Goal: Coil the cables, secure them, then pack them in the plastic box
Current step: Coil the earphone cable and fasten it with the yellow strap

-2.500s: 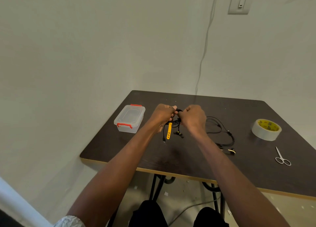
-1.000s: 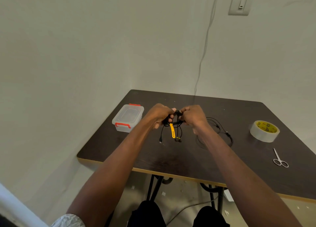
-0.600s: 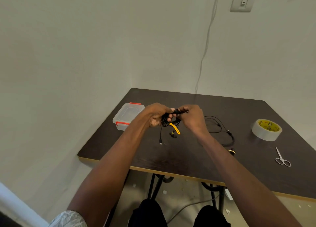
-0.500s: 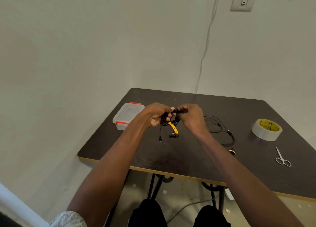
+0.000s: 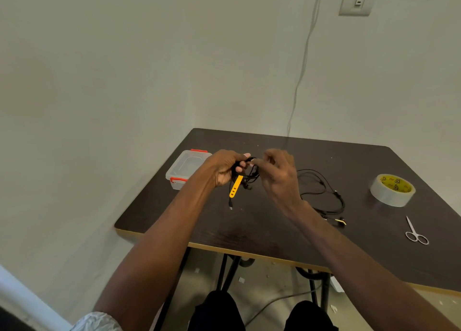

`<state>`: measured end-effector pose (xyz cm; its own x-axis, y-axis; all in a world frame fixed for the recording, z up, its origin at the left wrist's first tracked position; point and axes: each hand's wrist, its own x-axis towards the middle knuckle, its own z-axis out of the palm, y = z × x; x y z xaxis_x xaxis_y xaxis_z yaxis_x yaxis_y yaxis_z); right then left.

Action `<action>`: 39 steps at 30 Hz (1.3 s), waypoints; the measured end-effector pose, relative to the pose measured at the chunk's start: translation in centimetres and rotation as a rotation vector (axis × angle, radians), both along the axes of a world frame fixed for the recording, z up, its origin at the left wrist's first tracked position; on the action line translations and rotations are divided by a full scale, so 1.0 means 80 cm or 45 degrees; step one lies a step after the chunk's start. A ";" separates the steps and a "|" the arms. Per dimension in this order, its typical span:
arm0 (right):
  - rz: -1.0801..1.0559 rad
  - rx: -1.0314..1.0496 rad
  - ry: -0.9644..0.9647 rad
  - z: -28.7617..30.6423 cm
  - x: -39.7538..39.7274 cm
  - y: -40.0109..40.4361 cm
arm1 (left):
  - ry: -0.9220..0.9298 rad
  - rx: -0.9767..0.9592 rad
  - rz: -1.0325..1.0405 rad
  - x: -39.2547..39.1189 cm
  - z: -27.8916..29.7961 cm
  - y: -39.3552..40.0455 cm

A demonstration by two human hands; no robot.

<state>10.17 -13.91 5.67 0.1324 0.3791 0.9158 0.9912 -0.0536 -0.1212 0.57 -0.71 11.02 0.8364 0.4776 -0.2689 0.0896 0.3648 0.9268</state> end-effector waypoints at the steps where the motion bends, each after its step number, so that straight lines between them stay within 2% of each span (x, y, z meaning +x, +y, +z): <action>1: 0.099 0.022 0.256 0.006 -0.009 0.000 | -0.039 -0.020 0.003 0.000 -0.002 0.001; 4: 0.445 0.136 1.236 0.026 -0.029 0.001 | -0.132 0.066 0.031 0.004 -0.010 -0.001; 5: 0.507 0.174 1.460 0.029 -0.031 0.002 | -0.136 0.163 0.047 0.006 -0.012 -0.003; 8: 0.662 0.239 1.821 0.031 -0.034 0.001 | -0.082 0.576 0.105 0.007 -0.017 -0.012; 9: 0.657 0.249 1.827 0.032 -0.033 0.001 | -0.048 0.709 0.137 0.008 -0.018 -0.014; 10: 0.575 0.240 1.718 0.029 -0.030 0.002 | -0.014 0.809 0.171 0.008 -0.020 -0.015; 11: 0.412 0.208 1.471 0.025 -0.024 0.001 | 0.013 0.880 0.199 0.008 -0.022 -0.017; 14: 0.002 0.000 0.455 0.011 -0.006 -0.001 | 0.079 1.044 0.255 0.012 -0.033 -0.023; 15: -0.048 -0.083 0.254 0.007 -0.003 0.001 | 0.115 1.095 0.271 0.011 -0.035 -0.026; 16: -0.064 -0.151 0.187 0.005 -0.006 0.004 | 0.149 1.127 0.296 0.012 -0.037 -0.028; 17: -0.056 -0.197 0.247 0.007 -0.013 0.007 | 0.160 1.132 0.327 0.012 -0.039 -0.029; 18: -0.012 -0.217 0.443 0.012 -0.019 0.009 | 0.155 1.126 0.358 0.011 -0.041 -0.030; 21: 0.345 -0.066 1.297 0.030 -0.027 0.009 | 0.124 1.133 0.451 0.006 -0.045 -0.035; 23: 0.638 0.075 1.771 0.032 -0.026 0.006 | 0.087 1.142 0.508 0.005 -0.045 -0.035; 26: 0.984 0.171 2.266 0.030 -0.022 0.005 | 0.026 1.192 0.545 0.006 -0.052 -0.033; 28: 1.029 0.146 2.498 0.034 -0.018 0.004 | -0.001 1.237 0.538 0.004 -0.061 -0.031; 30: 0.967 0.026 2.583 0.045 -0.018 0.000 | -0.002 1.279 0.523 0.003 -0.072 -0.029; 33: 0.859 -0.121 2.503 0.055 -0.015 -0.003 | 0.038 1.263 0.545 0.005 -0.072 -0.026; 35: 0.667 -0.258 2.323 0.058 -0.008 -0.011 | 0.063 1.051 0.548 0.005 -0.062 -0.020; 37: 0.382 -0.481 2.022 0.062 -0.008 -0.022 | 0.009 0.718 0.489 0.004 -0.051 -0.013; 39: 0.213 -0.534 1.843 0.058 -0.008 -0.025 | -0.048 0.471 0.430 0.002 -0.042 -0.006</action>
